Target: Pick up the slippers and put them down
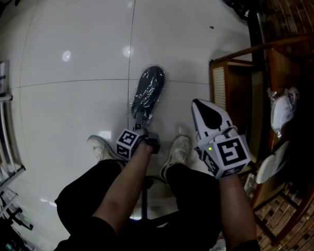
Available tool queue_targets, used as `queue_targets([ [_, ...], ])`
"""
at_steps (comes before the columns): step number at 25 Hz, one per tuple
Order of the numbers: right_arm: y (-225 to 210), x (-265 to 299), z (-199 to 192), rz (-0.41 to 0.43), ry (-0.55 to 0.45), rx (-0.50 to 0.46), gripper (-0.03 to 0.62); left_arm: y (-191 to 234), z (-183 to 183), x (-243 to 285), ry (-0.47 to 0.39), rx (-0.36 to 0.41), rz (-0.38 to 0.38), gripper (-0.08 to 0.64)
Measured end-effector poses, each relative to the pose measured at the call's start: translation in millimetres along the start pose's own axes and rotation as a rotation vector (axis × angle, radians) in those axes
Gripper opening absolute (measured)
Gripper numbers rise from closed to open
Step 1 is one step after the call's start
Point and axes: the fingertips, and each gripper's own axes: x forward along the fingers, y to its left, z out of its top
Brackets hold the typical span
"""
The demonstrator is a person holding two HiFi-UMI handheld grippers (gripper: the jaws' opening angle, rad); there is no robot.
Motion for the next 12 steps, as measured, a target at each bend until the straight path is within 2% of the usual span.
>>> queue_targets([
  [1,-0.4,-1.1,0.8,-0.002,-0.004,0.000,0.009,5.7,-3.4,-2.3,0.013,0.038,0.049,0.376],
  [2,-0.2,-1.7,2.1,0.001,-0.010,-0.005,0.009,10.0,-6.3,-5.2,0.029,0.090,0.096,0.408],
  [4,0.9,-1.6,5.2,0.012,-0.021,-0.016,0.009,14.6,-10.8,-10.0,0.063,0.194,0.179,0.408],
  [6,0.1,-1.9,7.1,0.012,-0.024,-0.018,0.009,10.9,-18.1,-11.0,0.119,0.314,0.227,0.408],
  [10,-1.3,-4.7,7.8,0.012,-0.021,-0.035,0.009,-24.5,-38.4,-7.7,0.256,0.676,0.200,0.408],
  [12,-2.7,-6.4,10.1,-0.002,-0.025,-0.047,0.009,-43.3,-48.1,-6.9,0.322,0.820,0.174,0.403],
])
